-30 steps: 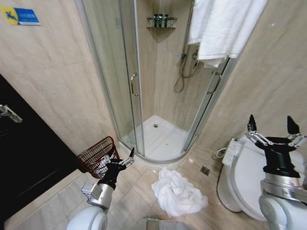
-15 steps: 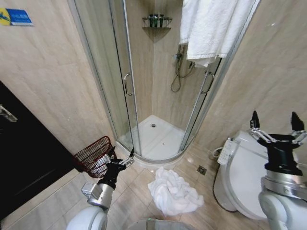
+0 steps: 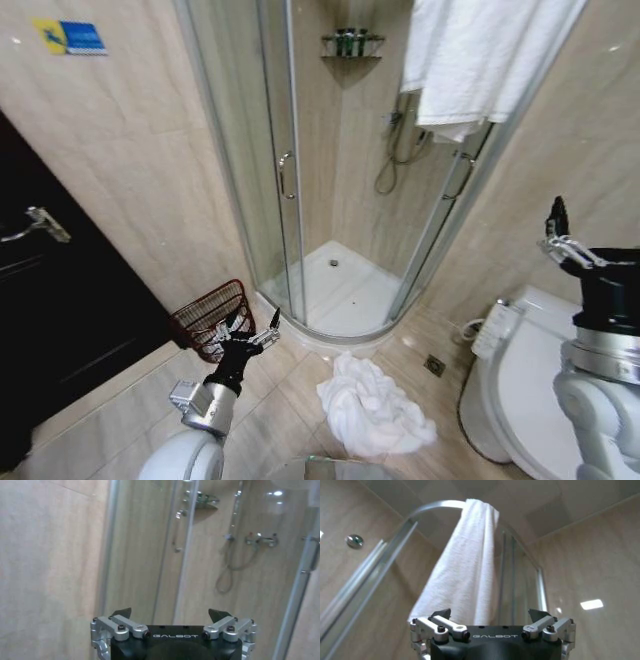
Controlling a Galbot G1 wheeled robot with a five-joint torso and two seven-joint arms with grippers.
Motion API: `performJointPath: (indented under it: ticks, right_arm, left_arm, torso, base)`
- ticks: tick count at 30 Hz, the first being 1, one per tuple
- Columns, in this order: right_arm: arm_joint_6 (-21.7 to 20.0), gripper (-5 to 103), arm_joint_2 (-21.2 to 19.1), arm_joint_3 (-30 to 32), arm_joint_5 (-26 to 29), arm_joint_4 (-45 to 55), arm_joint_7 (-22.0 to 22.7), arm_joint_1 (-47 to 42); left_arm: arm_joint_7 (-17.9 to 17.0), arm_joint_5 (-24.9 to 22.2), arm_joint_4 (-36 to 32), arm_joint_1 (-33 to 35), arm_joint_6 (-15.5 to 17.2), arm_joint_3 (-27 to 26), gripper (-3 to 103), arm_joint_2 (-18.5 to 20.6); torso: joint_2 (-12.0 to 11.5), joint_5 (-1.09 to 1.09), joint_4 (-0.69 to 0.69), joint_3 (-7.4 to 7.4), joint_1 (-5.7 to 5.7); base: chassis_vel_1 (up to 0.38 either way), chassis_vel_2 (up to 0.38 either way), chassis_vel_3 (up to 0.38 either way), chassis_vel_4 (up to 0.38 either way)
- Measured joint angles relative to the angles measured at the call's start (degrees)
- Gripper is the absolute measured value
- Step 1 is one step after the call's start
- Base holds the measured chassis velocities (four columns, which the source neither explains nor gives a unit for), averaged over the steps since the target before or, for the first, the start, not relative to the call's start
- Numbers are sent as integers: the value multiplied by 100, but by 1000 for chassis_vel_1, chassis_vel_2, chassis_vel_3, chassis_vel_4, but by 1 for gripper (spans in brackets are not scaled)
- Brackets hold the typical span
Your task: Discard the used towel into the hamper.
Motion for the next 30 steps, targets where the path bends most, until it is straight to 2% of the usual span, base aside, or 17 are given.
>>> performJointPath:
  ticks: [10, 12, 13, 16, 22, 24, 30]
  right_arm:
    - [40, 100, -517, 201, 275, -84, 340, 450]
    - [6, 100, -894, 320, 521, -270, 350, 707]
    - [6, 100, -894, 320, 521, -270, 350, 707]
    - [-6, 100, -1372, 369, 680, -625, 388, 1151]
    - [-71, 100, -1788, 300, 885, -900, 446, 1613]
    - [-184, 100, -1998, 294, 1000, -1082, 428, 1869]
    - [-488, 100, -2270, 187, 1239, -1298, 419, 2324]
  left_arm:
    - [0, 0, 0, 0, 0, -1, 100, 0]
    - [0, 0, 0, 0, 0, 0, 100, 0]
    - [0, 0, 0, 0, 0, 0, 100, 0]
    - [-1, 0, 0, 0, 0, 0, 100, 0]
    - [0, 0, 0, 0, 0, 0, 100, 0]
    - [-1, 0, 0, 0, 0, 0, 100, 0]
    - [0, 0, 0, 0, 0, 1, 100, 0]
  torso:
    - [0, -1, 2, 0, 0]
    - [0, -1, 1, 0, 0]
    - [0, -1, 1, 0, 0]
    - [0, 2, 0, 0, 0]
    - [0, 0, 0, 0, 0]
    - [0, 0, 0, 0, 0]
    - [0, -1, 0, 0, 0]
  base:
    - [117, 87, 83, 103]
    - [21, 32, 31, 15]
    - [0, 0, 0, 0]
    - [0, 0, 0, 0]
    - [0, 0, 0, 0]
    - [0, 0, 0, 0]
    - [0, 0, 0, 0]
